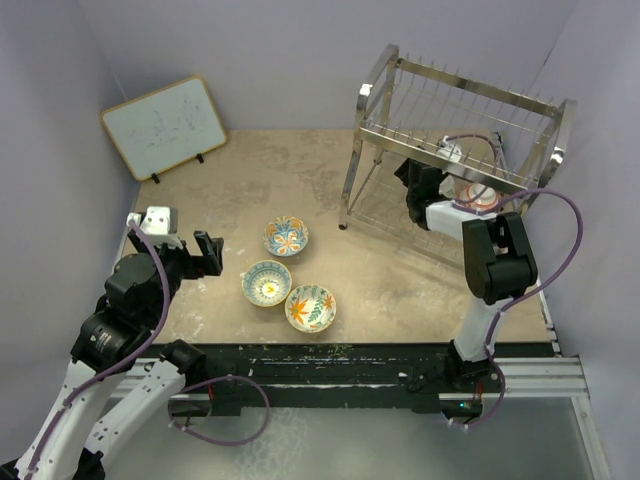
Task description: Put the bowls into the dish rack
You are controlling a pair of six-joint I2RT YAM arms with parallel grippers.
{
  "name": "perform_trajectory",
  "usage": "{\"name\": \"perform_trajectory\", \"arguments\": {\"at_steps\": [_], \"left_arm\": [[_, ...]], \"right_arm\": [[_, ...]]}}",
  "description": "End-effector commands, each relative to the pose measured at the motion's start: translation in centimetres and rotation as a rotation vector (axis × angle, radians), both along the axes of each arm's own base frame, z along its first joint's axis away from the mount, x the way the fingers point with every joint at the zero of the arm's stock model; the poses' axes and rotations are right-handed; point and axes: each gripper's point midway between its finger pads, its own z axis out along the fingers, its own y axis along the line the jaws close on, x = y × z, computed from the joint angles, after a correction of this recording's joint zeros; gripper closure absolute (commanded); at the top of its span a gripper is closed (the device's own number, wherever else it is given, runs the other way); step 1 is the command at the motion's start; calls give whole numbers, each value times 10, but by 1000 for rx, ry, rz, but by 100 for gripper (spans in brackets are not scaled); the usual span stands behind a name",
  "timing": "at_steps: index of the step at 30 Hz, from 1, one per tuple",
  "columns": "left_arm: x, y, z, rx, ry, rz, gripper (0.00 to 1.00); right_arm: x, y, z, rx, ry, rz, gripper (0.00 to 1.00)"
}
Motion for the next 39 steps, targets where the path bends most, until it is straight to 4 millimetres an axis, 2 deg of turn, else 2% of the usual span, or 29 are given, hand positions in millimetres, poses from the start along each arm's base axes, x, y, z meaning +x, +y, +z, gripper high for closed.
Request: {"name": "perform_trajectory", "arguments": {"at_steps": [1,9,13,18,21,27,35,39], "left_arm": [[5,-3,12,-17,-46,0,1],[4,-1,12,-19,-48,7,1],[4,-1,12,-21,-46,7,1],[4,-2,12,-26,-45,2,1],[4,-3,12,-29,-46,0,1],[2,-1,13,-36,-47,6,1],[0,-1,13,-42,-40,4,1],[1,-1,14,-42,-44,6,1]], "right_arm": [[3,-24,32,-51,-62,-69,36],[13,-8,45,-101,-107,56,35],[7,20,61,-99,-157,215,33],[-12,49,68,-89,-160,304,29],[-30,62,58,-70,-137,336,29],[-71,100,44,-51,-72,425,29],[-153,148,36,-1,-31,599,29],[-201,186,35,15,-18,774,29]]}}
